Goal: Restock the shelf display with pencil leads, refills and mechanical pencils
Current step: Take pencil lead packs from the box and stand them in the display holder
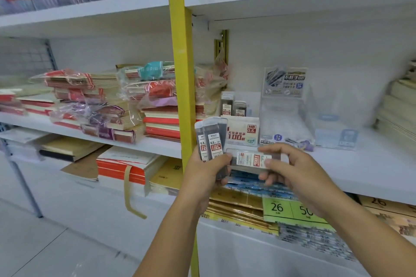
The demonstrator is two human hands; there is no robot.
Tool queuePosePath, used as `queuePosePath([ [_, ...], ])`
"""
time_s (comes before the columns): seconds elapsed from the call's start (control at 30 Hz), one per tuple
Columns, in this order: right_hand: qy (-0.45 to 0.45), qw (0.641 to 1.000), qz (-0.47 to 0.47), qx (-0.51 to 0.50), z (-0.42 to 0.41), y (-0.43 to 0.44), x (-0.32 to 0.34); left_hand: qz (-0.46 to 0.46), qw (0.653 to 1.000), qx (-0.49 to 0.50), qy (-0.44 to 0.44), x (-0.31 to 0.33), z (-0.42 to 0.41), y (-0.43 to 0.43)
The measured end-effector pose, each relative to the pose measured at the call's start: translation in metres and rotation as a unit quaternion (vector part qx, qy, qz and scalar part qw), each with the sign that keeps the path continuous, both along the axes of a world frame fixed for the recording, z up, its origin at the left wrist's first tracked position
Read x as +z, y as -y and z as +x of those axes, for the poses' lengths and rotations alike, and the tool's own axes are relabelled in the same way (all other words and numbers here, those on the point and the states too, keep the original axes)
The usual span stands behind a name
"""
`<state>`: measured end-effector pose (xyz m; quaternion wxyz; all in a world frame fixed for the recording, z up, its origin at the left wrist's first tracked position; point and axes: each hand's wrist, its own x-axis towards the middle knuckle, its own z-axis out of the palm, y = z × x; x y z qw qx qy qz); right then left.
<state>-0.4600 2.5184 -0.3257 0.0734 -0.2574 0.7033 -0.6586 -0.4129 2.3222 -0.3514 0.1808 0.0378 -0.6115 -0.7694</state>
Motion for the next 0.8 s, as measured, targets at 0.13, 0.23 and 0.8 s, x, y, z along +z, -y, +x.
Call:
queuePosePath([
  [0.13,-0.065,0.993,-0.046,-0.083,-0.015,0.003,0.021,-0.009,1.000,-0.015,-0.010,0.002,-0.007,0.003],
  [0.23,-0.209,0.965,0.011,-0.161,-0.035,0.013,0.056,-0.012,1.000,-0.014,-0.020,0.005,-0.017,0.005],
  [0.8,-0.412,0.819,0.334,-0.219,-0.144,0.085,0.099,0.006,0.999,-0.023,-0.025,0.005,-0.030,0.020],
])
